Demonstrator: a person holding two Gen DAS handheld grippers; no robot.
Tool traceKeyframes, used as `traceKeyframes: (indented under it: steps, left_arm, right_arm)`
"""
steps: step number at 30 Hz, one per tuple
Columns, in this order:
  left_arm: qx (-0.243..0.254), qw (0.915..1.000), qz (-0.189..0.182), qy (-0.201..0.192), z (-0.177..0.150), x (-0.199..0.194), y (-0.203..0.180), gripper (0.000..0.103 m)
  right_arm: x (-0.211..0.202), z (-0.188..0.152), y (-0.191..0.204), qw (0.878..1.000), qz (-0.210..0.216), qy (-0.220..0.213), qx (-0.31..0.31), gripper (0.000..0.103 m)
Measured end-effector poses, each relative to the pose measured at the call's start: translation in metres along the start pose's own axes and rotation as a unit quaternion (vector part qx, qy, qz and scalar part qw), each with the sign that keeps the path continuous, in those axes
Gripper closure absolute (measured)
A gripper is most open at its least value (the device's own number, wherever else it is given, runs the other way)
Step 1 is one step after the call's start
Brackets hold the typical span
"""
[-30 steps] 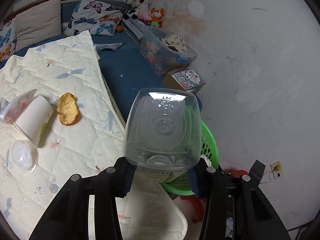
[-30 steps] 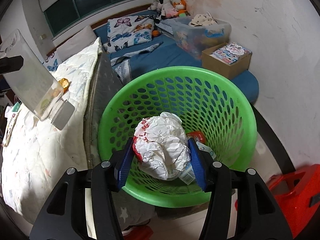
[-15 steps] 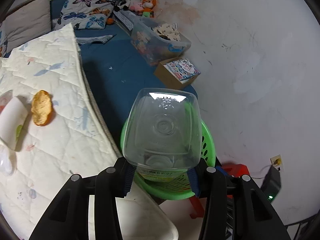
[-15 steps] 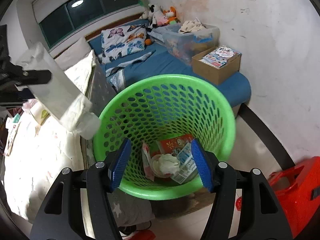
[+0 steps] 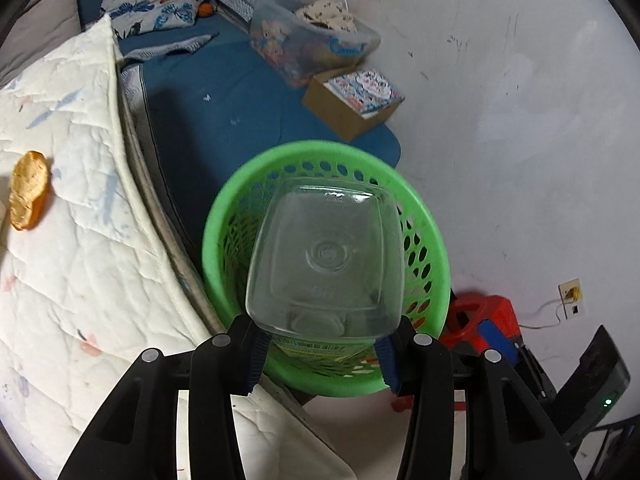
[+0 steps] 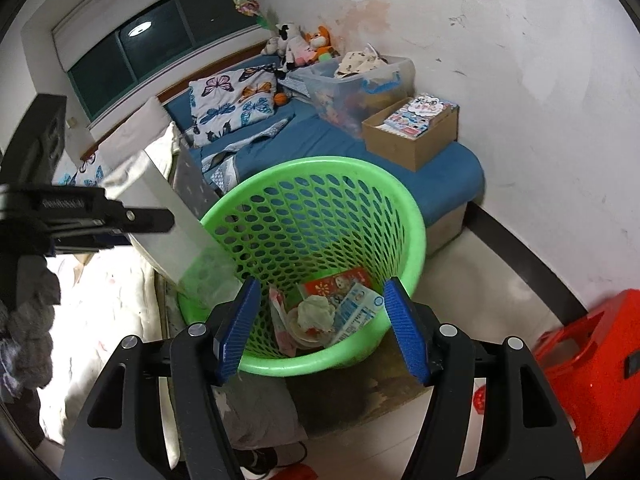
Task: Collect trash
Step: 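Carry the bottle and paper to the green basket and open both tools, then move both tools back over the mattress toward the bag and bread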
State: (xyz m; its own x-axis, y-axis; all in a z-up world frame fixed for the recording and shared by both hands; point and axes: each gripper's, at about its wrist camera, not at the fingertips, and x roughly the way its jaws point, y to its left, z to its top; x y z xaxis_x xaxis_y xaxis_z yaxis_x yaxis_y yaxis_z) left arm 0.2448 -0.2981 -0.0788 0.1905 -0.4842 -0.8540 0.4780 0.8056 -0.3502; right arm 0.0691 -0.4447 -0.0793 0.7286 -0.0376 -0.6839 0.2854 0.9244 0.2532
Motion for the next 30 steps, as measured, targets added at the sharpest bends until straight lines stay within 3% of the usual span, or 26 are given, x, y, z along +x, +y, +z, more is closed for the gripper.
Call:
traceKeyframes:
  steps: [2,5,10,20,30]
  left_arm:
    - [0.003,0.9999,0.003,0.011,-0.002,0.007,-0.001,0.058]
    - [0.004,0.9999,-0.002,0.016,-0.003,0.011,-0.003,0.046]
    - [0.019,0.9997,-0.009,0.010,-0.009,0.002,-0.007,0.044]
    - [0.042,0.9959,0.027,-0.075,-0.021,-0.068,0.012,0.044]
    - [0.019,0.9898,0.067,-0.124,-0.053,-0.119,0.070,0.043]
  right_arm:
    - [-0.001,0.000,-0.001,1.000,0.000,-0.001,0.003,0.038]
    - [-0.003,-0.002,0.000,1.000,0.000,-0.001,0.003,0.038]
    - [-0.006,0.000,0.004,1.000,0.003,-0.003,0.000,0.038]
    - [-0.009,0.002,0.040,0.999,0.025,-0.005,-0.033,0.038]
    - [0.000,0.008,0.094,0.995,0.061,0.001,-0.076,0.038]
